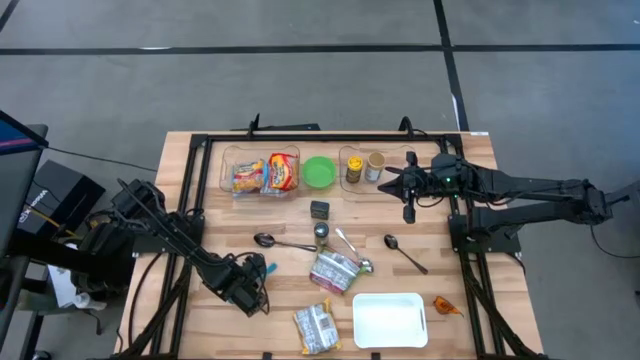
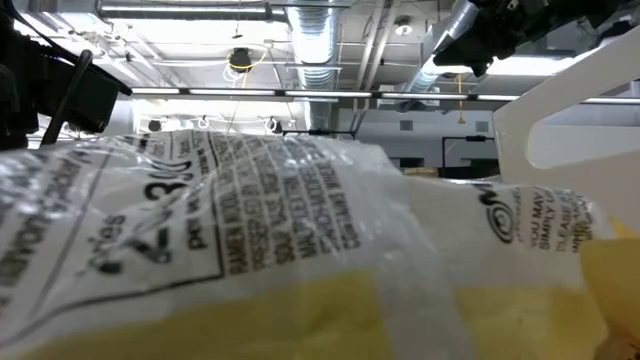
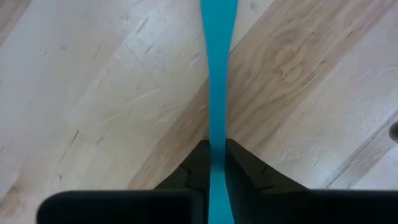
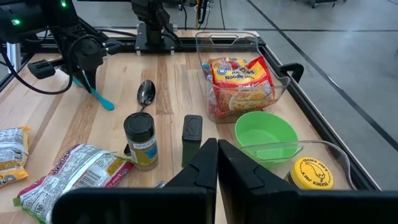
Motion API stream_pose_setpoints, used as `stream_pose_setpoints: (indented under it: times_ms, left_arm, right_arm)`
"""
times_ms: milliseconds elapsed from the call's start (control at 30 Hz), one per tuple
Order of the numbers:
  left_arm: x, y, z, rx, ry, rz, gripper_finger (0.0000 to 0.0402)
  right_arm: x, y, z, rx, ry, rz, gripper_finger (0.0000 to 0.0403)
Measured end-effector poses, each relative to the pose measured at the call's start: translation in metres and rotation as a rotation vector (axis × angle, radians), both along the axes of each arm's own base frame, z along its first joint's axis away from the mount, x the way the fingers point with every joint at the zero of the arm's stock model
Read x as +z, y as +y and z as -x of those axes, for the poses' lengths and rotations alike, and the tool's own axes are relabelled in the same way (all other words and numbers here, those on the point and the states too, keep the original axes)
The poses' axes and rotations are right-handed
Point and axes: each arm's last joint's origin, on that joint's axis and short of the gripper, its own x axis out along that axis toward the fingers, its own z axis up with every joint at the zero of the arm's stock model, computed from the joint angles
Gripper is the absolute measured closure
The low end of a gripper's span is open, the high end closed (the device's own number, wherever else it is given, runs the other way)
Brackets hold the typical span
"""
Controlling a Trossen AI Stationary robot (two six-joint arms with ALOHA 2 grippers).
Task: Pick & Place Food Item
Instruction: Put the blue serving spoon in the white bin
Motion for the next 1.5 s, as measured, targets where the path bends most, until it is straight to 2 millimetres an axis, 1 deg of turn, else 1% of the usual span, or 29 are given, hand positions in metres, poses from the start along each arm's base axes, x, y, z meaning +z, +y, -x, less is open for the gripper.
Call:
stream_pose_setpoints:
  times_ms: [100,167,233,333,500,667,767,867,967,1067,1333,1500]
  left_arm:
    - [0.000,0.000,0.000,-0.002,-0.001,0.000,0.0372]
    - [0.002,0.000,0.000,-0.002,-0.006,0.005,0.0378]
    - [0.005,0.000,0.000,-0.002,-0.023,0.017,0.0385]
    - [0.012,0.002,0.001,0.000,-0.057,0.016,0.0386]
    - [0.030,0.006,0.003,-0.010,-0.153,-0.009,0.0379]
    - [0.053,0.012,0.005,-0.040,-0.303,-0.062,0.0383]
    - [0.067,0.016,0.006,-0.058,-0.404,-0.103,0.0380]
    - [0.079,0.019,0.006,-0.097,-0.485,-0.153,0.0380]
    - [0.087,0.020,0.007,-0.162,-0.532,-0.215,0.0380]
    - [0.091,0.021,0.006,-0.201,-0.568,-0.279,0.0376]
    - [0.092,0.023,0.004,-0.246,-0.594,-0.414,0.0380]
    - [0.095,0.025,0.002,-0.265,-0.615,-0.509,0.0378]
  right_arm:
    - [0.000,0.000,0.000,0.000,-0.003,0.000,0.0398]
    - [0.000,0.000,0.000,0.000,-0.003,0.000,0.0398]
    - [0.000,0.000,0.000,0.000,-0.002,0.000,0.0398]
    - [0.000,0.000,0.000,0.000,-0.002,0.000,0.0398]
    - [0.000,0.000,0.000,0.000,-0.001,0.000,0.0398]
    - [0.000,0.000,0.000,-0.002,-0.002,-0.004,0.0398]
    - [0.000,0.000,0.000,-0.017,-0.007,-0.040,0.0398]
    - [0.000,0.000,0.000,-0.029,-0.012,-0.069,0.0398]
    - [0.000,0.000,0.000,-0.030,-0.013,-0.072,0.0398]
    - [0.000,0.000,0.000,-0.029,-0.012,-0.072,0.0398]
    - [0.000,0.000,0.000,-0.031,-0.013,-0.074,0.0398]
    - [0.000,0.000,0.000,-0.065,-0.028,-0.159,0.0398]
